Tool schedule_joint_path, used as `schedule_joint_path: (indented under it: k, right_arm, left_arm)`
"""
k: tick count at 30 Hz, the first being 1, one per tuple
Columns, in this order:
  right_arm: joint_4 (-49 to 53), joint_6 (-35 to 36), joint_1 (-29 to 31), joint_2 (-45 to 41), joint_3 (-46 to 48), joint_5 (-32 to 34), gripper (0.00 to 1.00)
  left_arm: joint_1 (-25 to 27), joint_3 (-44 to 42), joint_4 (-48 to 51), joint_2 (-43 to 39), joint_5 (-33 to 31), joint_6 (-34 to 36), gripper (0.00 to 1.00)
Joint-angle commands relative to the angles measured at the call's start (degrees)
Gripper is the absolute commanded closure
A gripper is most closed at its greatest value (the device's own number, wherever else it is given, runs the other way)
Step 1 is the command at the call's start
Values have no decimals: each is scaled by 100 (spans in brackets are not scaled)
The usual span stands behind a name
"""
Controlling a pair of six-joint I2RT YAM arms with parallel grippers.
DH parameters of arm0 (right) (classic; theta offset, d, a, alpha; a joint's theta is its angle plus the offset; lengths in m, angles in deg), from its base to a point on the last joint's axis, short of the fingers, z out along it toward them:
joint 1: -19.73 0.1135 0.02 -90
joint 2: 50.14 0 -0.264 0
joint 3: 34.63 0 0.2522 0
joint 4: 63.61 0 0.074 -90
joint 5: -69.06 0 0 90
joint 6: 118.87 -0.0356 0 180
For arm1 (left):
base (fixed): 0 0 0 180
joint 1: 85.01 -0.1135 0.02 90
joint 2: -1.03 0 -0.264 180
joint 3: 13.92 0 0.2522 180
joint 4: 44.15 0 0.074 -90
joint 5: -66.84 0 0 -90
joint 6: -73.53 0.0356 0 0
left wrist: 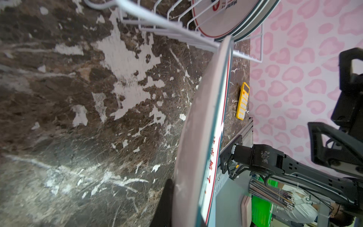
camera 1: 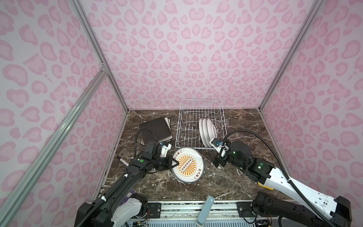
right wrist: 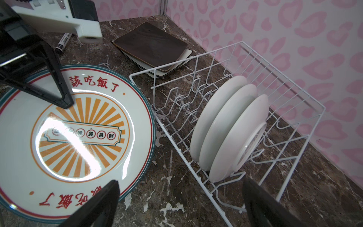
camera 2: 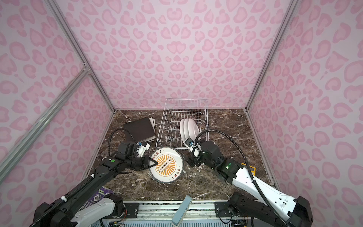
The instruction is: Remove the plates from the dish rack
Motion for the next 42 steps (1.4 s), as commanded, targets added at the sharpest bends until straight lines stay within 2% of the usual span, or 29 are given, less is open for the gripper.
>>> schedule_joint_path:
  k: [1, 8, 27, 30, 35, 42]
  right_arm:
    - [-65, -2, 29, -3, 58, 137, 1]
    - [-308, 15, 48, 84, 225, 158, 1]
    - [-518, 77, 48, 338, 402, 164, 1]
    - [-513, 80, 47, 400, 377, 152, 1]
    - [-492, 69, 45, 509, 320, 192, 1]
    - [-441, 45, 48, 525, 345, 169, 1]
  left_arm:
    - [-9, -137, -38, -42, 226, 83, 96]
    - [-4, -148, -214, 463, 87, 147, 96]
    - [-10, -201, -891, 1823, 295, -4, 95]
    - [-8, -124, -823, 1957, 208, 54, 87]
    - [-3, -51, -728, 2129, -3, 114, 67]
    - [-5, 68, -654, 2510, -176, 131, 56]
